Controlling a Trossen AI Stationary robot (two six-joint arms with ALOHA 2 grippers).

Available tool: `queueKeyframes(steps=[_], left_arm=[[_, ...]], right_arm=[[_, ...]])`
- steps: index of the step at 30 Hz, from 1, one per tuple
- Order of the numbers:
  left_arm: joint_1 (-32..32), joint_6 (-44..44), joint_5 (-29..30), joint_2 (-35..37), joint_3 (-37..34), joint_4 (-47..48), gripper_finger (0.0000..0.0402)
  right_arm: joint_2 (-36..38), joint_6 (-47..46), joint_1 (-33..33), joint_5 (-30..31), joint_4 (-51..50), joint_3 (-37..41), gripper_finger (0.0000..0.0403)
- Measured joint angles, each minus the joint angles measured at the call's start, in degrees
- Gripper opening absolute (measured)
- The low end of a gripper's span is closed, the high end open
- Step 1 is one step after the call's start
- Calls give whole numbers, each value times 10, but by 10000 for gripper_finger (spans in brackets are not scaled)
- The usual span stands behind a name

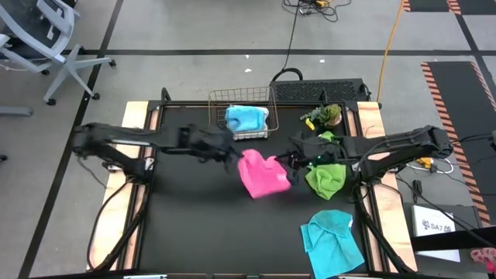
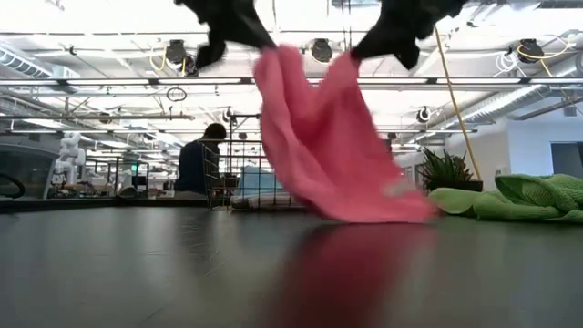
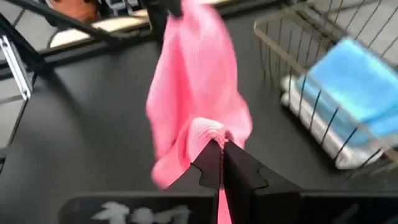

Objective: Fold microfiber towels
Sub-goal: Fold the pink microfiber cloth

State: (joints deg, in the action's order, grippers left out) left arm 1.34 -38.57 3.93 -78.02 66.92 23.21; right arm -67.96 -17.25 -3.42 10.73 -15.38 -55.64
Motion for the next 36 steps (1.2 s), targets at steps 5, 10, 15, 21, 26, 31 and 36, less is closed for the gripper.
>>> queueKeyframes(steps=[5, 10, 15, 21, 26, 31, 36], left_arm=[[0, 23, 63, 94, 0, 45, 1], [-2, 15, 84, 121, 0, 99, 1], [-8, 20, 81, 110, 0, 122, 1], [-1, 36, 78, 101, 0, 171, 0], [12, 52, 78, 101, 0, 213, 1], [41, 100, 83, 101, 0, 199, 1], [77, 149, 84, 101, 0, 194, 1]], right_arm=[[6, 29, 10, 49, -49, -22, 0], [9, 48, 15, 137, -41, -41, 0], [8, 51, 18, 54, -30, -55, 0], [21, 60, 27, 85, -30, -58, 0], [40, 64, 28, 87, -35, -58, 0], [47, 82, 44, 88, -29, -58, 0], [43, 112, 76, 87, -40, -58, 0]])
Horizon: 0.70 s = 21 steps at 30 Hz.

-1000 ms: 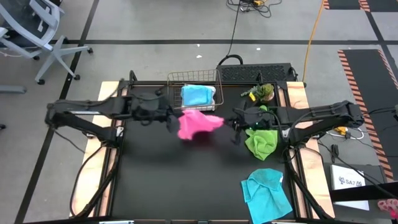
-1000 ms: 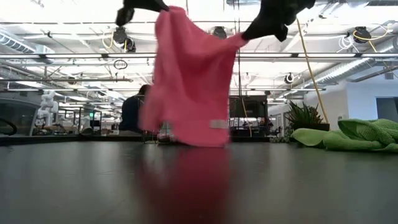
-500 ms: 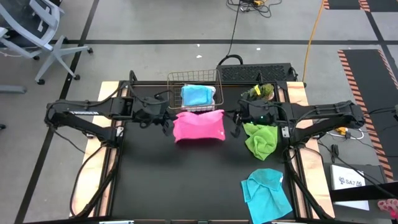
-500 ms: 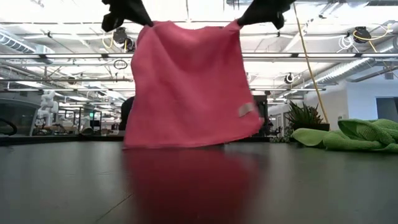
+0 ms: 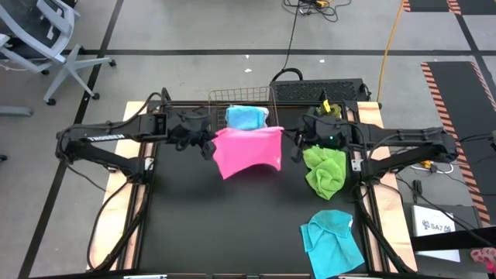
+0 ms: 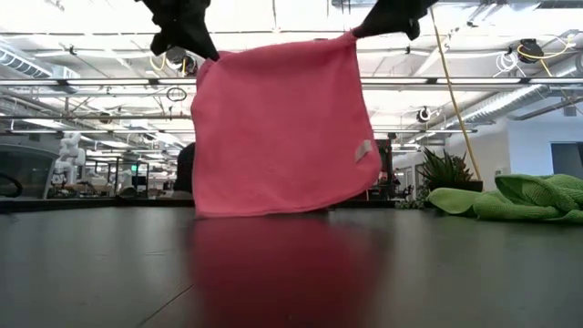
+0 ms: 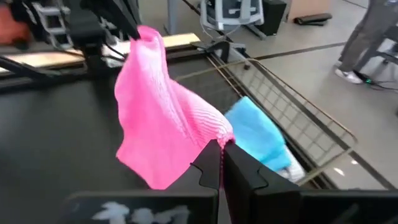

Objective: Fold microfiber towels
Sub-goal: Fold the pink microfiber cloth

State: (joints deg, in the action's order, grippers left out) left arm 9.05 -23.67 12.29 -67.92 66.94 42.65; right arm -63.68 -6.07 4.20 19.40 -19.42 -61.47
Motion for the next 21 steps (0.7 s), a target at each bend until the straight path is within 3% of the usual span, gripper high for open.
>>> queueKeyframes(steps=[9, 14, 21], left_arm=[[56, 84, -4, 0, 0, -11, 1], [61, 101, -14, 0, 0, -18, 1], [53, 87, -36, 0, 0, -8, 1]], right_arm=[[-1, 37, 56, -3, -26, 0, 0], [-4, 5, 55, -47, -34, 9, 0], [-5, -42, 39, -47, -72, 31, 0]])
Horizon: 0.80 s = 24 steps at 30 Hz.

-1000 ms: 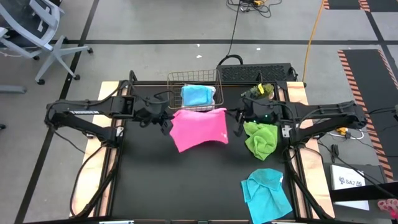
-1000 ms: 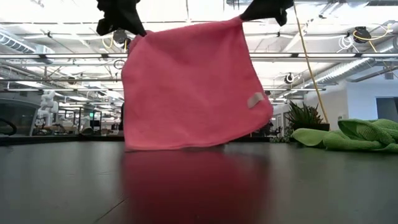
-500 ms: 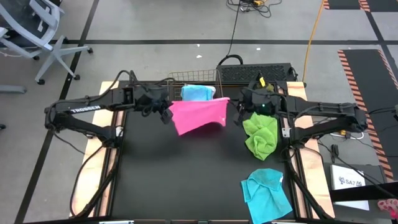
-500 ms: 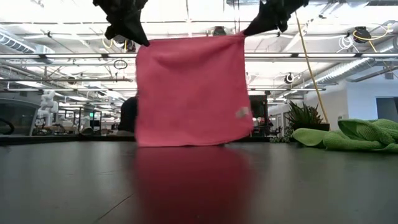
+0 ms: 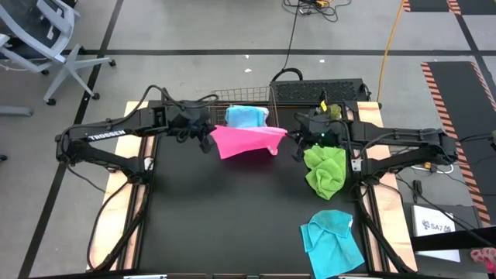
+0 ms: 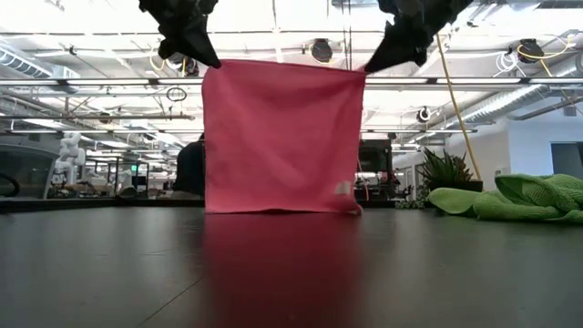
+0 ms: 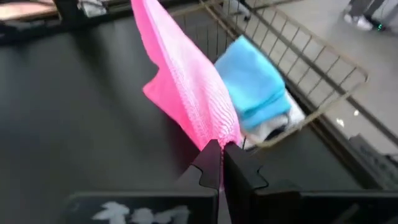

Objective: Fold microfiber towels
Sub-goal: Fold the pink microfiber cloth

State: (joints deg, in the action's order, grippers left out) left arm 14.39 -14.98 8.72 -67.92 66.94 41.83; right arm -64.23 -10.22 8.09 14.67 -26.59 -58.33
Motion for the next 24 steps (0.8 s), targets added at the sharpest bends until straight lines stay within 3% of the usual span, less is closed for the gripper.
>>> queueKeyframes(steps=[12, 19, 24], left_arm=[[-83, -95, -10, -1, 0, 75, 1], [-165, -164, -9, -51, 0, 97, 1], [-225, -208, -73, -115, 0, 95, 0]], right_arm=[[-12, -103, -77, -45, -23, 1, 0], [-66, -183, -147, -85, -37, 1, 0], [-121, -235, -199, -126, -36, 1, 0]])
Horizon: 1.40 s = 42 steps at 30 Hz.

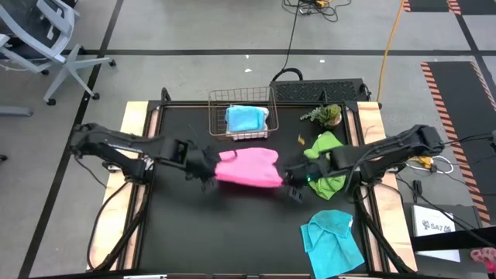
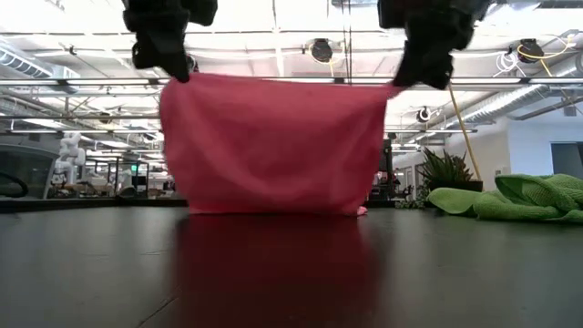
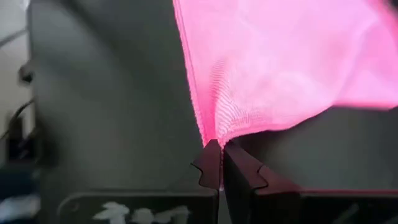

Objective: Fold microfiber towels
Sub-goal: Fold the pink microfiber cloth

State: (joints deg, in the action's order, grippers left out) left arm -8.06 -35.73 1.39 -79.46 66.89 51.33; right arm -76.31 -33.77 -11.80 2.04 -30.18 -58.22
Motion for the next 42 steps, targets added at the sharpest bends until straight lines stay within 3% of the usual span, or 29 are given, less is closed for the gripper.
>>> queueKeyframes(steps=[7, 19, 25, 35, 42], left_arm=[[-66, -43, -122, -89, 0, -26, 0], [-121, -94, -149, -228, 0, -129, 1], [-124, -121, -171, -243, 0, -125, 39], [-147, -130, -239, -244, 0, -228, 134], [-121, -157, -223, -244, 0, -228, 144]], right_arm=[[-77, -27, -52, -120, 37, 0, 0], [-184, -11, -86, -214, 64, 0, 0], [-189, 24, -87, -219, 59, 0, 27], [-185, 47, -98, -219, 30, 0, 109], [-147, 80, -60, -216, -13, 0, 127]])
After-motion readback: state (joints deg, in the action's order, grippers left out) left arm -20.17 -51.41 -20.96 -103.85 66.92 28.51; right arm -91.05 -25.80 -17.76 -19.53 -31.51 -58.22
